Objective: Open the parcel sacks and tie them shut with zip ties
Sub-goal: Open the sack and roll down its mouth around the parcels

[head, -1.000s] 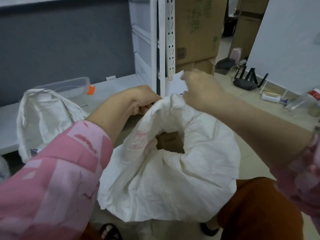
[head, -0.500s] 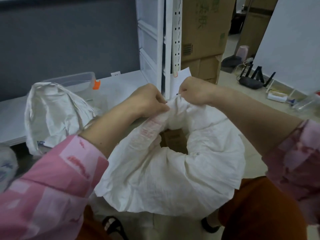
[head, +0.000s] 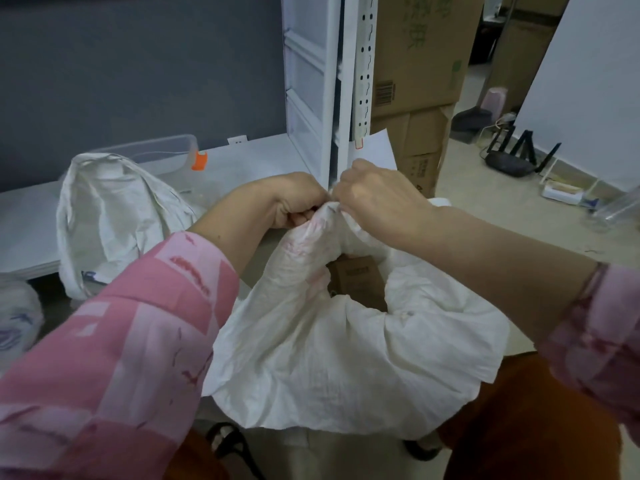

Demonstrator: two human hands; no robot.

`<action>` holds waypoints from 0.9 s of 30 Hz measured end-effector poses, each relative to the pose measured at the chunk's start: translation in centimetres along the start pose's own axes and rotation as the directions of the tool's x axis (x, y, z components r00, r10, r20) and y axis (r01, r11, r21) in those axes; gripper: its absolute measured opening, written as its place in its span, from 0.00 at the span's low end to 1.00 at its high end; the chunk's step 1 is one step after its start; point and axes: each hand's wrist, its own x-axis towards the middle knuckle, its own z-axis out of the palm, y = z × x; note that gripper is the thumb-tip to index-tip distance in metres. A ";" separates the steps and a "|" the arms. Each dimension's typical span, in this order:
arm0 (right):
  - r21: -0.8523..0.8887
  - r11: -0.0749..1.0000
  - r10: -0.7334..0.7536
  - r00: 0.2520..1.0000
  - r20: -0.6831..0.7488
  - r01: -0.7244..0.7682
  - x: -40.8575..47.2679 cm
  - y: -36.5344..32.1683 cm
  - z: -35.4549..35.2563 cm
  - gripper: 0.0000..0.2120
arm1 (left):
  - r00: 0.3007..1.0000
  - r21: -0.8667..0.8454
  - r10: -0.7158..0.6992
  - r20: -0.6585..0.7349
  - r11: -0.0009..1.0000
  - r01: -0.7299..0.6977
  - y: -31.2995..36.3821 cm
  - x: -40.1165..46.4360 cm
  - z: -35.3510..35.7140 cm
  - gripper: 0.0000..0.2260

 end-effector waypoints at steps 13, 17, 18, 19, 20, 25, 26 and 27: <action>0.378 0.782 0.304 0.833 0.462 -0.496 4.0 3.1 0.8 0.08 | 0.867 0.526 0.315 -0.385 0.847 -0.074 -3.4 -2.1 1.3 0.11; 0.366 0.780 0.273 0.802 0.531 -0.507 3.8 4.7 0.8 0.12 | 0.916 0.394 0.292 -0.277 0.903 -0.169 -2.7 -1.3 1.6 0.06; 0.339 0.795 0.269 0.794 0.546 -0.503 3.6 5.1 0.8 0.13 | 0.929 0.369 0.272 -0.249 0.914 -0.169 -2.6 -0.9 1.7 0.05; 0.305 0.812 0.272 0.785 0.557 -0.498 3.4 5.4 0.8 0.14 | 0.947 0.326 0.233 -0.223 0.933 -0.153 -2.5 -0.6 1.6 0.05; 0.268 0.836 0.274 0.787 0.552 -0.479 3.2 5.6 0.9 0.14 | 0.967 0.254 0.173 -0.188 0.959 -0.123 -2.5 -0.1 1.5 0.06; 0.188 0.938 0.257 0.949 0.183 -0.290 1.8 2.6 0.7 0.16 | 0.999 -0.166 -0.046 0.000 0.985 0.045 -2.7 1.8 0.0 0.14; 0.228 0.953 0.166 0.975 0.151 -0.198 1.4 1.6 0.7 0.16 | 0.998 -0.188 -0.052 0.029 0.981 0.057 -2.7 1.9 -0.3 0.15; 0.242 0.964 0.084 0.989 0.121 -0.112 1.1 0.7 0.8 0.14 | 0.997 -0.192 -0.050 0.062 0.980 0.061 -2.7 1.9 -0.6 0.16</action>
